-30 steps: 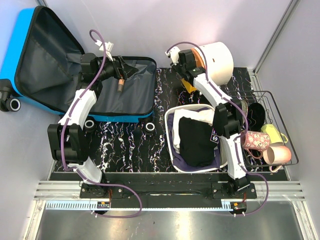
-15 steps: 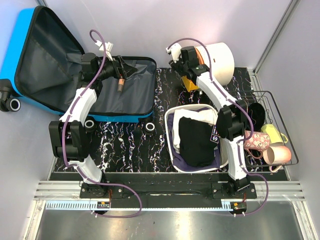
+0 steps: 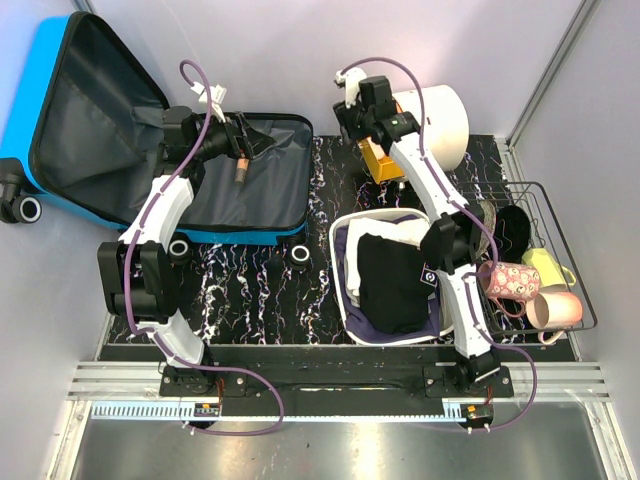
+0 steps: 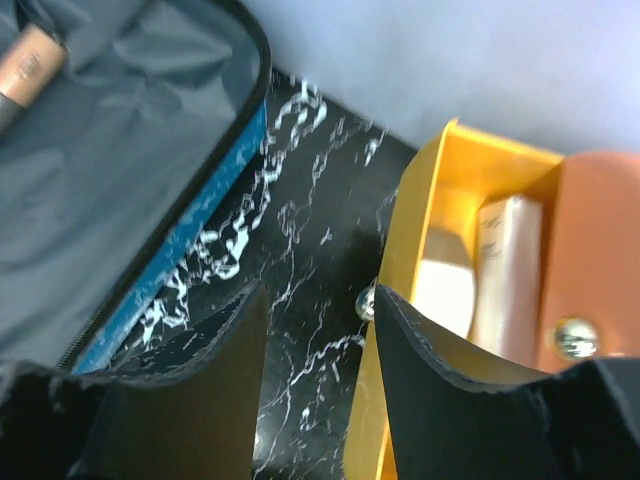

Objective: Open, take out, and arrange the luggage

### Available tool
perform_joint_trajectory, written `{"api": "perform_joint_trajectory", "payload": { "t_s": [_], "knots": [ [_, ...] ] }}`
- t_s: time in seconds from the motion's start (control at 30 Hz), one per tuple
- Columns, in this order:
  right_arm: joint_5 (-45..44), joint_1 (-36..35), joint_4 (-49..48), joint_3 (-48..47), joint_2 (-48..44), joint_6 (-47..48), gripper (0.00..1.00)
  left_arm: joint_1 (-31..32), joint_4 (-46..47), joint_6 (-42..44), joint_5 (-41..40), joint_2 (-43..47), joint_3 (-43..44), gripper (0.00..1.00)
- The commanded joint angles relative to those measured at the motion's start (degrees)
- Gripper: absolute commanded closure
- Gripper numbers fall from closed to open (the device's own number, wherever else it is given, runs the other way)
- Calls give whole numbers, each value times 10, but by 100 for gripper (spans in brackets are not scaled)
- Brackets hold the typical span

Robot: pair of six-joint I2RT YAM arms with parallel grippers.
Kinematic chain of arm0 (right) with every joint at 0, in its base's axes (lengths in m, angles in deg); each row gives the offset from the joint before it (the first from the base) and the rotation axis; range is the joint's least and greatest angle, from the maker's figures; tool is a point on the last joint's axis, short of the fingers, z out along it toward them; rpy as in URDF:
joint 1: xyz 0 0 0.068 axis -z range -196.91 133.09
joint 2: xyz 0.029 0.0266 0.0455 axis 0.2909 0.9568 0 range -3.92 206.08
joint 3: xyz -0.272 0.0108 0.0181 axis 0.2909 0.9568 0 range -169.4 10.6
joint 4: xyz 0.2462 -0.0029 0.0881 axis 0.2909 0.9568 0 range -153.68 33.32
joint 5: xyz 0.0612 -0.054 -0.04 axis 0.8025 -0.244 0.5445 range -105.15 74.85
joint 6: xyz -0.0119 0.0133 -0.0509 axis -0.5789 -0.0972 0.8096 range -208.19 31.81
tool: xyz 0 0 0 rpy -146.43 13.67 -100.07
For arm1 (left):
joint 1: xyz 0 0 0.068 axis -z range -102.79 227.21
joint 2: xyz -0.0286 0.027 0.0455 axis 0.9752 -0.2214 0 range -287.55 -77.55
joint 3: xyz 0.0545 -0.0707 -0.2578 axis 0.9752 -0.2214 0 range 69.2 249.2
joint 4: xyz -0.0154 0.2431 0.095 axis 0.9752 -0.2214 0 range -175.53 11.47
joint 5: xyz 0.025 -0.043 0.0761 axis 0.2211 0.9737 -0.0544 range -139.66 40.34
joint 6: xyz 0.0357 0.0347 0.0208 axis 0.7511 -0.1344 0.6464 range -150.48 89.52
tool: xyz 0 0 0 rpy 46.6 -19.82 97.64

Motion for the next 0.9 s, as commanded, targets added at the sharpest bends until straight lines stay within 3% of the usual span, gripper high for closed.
{"api": "perform_joint_trajectory", "payload": {
  "t_s": [0.0, 0.23, 0.43, 0.67, 0.87],
  "knots": [
    [-16, -8, 42, 12, 30, -39, 44, -4, 4, 5, -7, 11, 21, 18],
    [-193, -14, 25, 11, 73, 5, 55, -5, 7, 4, -12, 11, 23, 18],
    [-322, -12, -77, 101, 52, 76, 52, -5, 7, -2, -14, 1, 29, 18],
    [-371, -3, -134, 123, 43, 106, 44, -6, 1, 3, -17, -6, 37, 18],
    [-318, 14, -133, 157, 6, 100, 37, -6, -2, 6, -19, -5, 36, 18]
  ]
}}
